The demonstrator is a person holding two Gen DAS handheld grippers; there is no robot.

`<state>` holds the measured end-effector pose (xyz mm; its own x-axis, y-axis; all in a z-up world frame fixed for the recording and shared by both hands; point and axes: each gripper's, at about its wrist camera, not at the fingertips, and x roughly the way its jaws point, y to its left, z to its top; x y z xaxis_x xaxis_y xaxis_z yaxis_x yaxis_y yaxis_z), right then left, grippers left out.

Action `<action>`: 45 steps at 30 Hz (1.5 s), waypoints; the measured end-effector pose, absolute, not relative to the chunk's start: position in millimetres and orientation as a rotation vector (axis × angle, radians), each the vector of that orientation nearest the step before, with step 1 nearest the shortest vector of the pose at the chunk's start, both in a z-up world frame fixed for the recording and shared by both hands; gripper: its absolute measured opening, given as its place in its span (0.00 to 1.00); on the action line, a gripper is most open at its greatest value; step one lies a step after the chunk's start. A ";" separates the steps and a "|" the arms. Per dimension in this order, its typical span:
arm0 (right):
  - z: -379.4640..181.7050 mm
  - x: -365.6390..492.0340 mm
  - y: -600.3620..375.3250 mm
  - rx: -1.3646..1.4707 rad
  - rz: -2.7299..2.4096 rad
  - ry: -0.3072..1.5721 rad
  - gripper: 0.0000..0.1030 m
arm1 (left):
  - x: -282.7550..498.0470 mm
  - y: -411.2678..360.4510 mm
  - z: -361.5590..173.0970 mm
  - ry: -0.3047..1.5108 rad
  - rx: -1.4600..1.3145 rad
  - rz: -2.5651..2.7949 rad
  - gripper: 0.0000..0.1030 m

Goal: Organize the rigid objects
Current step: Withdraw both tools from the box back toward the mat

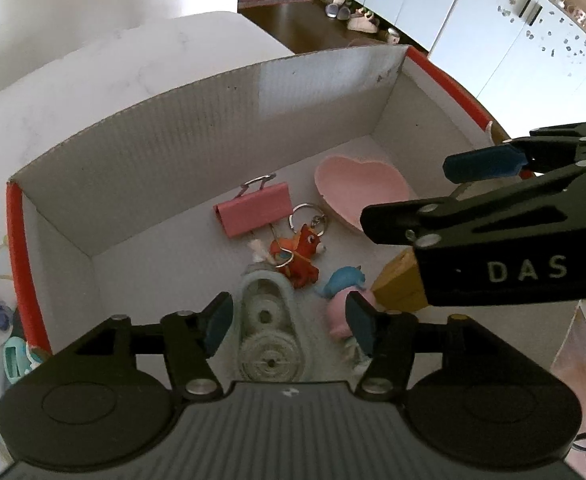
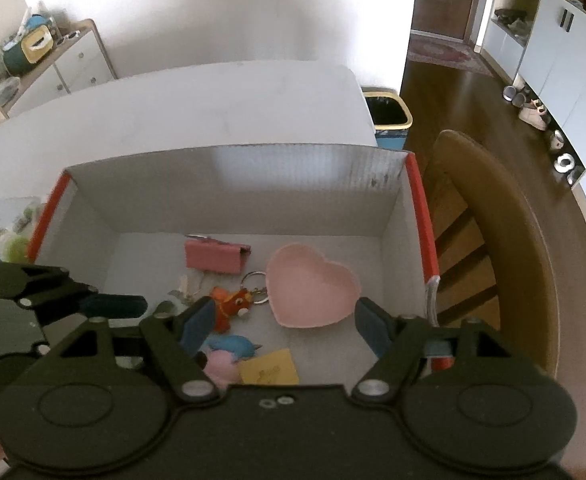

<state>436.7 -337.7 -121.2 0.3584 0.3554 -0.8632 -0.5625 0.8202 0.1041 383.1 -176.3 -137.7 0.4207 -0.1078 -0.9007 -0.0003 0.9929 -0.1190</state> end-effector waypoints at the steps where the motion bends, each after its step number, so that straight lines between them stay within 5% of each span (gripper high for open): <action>1: -118.9 434.4 -338.6 -0.217 0.601 1.045 0.74 | 379.5 -177.1 -134.9 1.128 -0.110 -0.071 0.59; 24: -50.2 352.7 -350.8 -0.048 0.701 0.875 0.82 | 319.8 -159.7 -68.8 0.900 -0.103 -0.083 0.60; 27: -44.8 340.7 -348.7 -0.025 0.702 0.858 0.83 | 306.4 -151.3 -60.3 0.861 -0.088 -0.068 0.68; 45: -33.5 257.9 -287.5 0.043 0.782 0.744 0.99 | 230.8 -51.4 -44.0 0.756 -0.117 -0.005 0.76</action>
